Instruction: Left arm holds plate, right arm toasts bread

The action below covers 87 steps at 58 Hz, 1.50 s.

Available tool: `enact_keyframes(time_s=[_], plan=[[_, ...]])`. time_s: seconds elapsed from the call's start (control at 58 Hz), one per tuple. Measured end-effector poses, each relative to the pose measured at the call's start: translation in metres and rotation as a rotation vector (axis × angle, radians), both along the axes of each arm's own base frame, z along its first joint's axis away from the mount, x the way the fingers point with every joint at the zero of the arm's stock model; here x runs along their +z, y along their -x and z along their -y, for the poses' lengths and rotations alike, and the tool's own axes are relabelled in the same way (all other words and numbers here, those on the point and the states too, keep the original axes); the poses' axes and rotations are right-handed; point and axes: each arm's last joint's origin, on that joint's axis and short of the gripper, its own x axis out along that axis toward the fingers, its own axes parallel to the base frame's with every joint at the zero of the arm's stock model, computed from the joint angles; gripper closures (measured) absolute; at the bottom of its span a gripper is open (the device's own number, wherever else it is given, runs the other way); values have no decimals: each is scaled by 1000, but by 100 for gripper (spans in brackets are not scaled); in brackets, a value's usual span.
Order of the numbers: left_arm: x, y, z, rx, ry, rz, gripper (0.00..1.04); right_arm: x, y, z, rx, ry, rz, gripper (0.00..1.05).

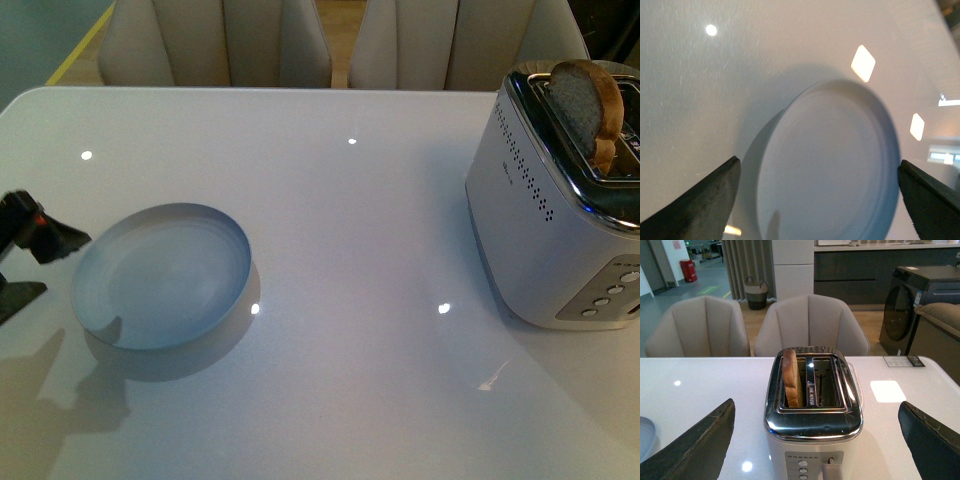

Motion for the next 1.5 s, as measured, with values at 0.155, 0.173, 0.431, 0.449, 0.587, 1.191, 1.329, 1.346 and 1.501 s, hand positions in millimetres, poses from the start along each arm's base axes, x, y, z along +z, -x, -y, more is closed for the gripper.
enact_keyframes(time_s=[0.155, 0.173, 0.431, 0.449, 0.587, 1.191, 1.329, 1.346, 1.501], plan=[[47, 3, 5, 20, -32, 127, 7, 0, 0, 0, 0, 0, 0, 9], [54, 3, 7, 20, -33, 148, 7, 0, 0, 0, 0, 0, 0, 9], [141, 18, 45, -3, -38, 392, 7, 0, 0, 0, 0, 0, 0, 9], [145, 21, 49, -10, -38, 402, 7, 0, 0, 0, 0, 0, 0, 9], [165, 42, 64, 23, -247, 561, 18, 0, 0, 0, 1, 0, 0, 9], [152, 140, 53, -37, -750, 720, 102, 0, 0, 0, 0, 0, 0, 9], [141, 152, 53, -39, -751, 718, 102, 0, 0, 0, 0, 0, 0, 9], [140, 154, 53, -41, -750, 712, 102, 0, 0, 0, 0, 0, 0, 9], [143, 166, 53, -37, -751, 723, 102, 0, 0, 0, 0, 0, 0, 9]])
